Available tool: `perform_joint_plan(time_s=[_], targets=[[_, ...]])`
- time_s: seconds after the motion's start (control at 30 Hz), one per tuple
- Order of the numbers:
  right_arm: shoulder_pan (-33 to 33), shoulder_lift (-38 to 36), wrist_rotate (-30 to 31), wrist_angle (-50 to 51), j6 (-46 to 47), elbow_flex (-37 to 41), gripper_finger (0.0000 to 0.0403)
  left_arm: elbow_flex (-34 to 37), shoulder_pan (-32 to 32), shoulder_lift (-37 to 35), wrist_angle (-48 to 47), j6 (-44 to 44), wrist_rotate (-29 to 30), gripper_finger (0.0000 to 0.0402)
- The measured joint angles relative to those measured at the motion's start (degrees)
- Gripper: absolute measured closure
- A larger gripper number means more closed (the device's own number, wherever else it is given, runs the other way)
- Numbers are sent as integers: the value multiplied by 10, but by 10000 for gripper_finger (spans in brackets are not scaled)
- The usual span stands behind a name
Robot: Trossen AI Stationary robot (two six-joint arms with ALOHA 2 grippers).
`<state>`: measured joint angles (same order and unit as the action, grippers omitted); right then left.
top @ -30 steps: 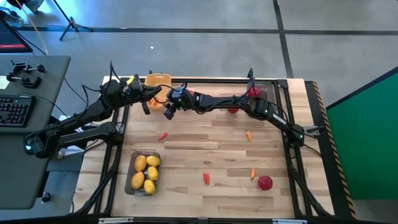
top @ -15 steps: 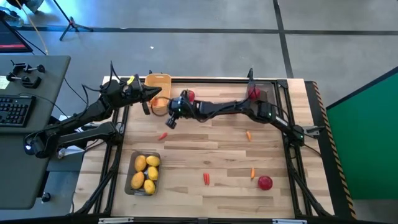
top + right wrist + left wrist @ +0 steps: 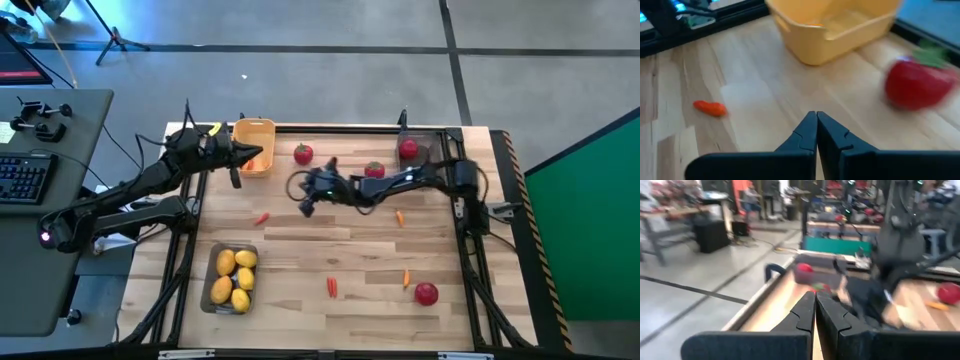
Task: Sort produce into baskets
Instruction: Put the chili pepper into the orange bin
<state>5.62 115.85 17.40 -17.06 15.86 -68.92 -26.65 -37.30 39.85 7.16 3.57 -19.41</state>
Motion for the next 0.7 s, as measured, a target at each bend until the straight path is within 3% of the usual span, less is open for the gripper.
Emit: perform_joint_plan(time_s=[0.33, 0.7], targets=[[-25, -160, 70, 0, 75, 193, 403, -2, 119, 37, -62, 56, -21, 401], [-35, -218, 80, -2, 93, 268, 403, -40, 301, 155, -63, 70, 6, 401]])
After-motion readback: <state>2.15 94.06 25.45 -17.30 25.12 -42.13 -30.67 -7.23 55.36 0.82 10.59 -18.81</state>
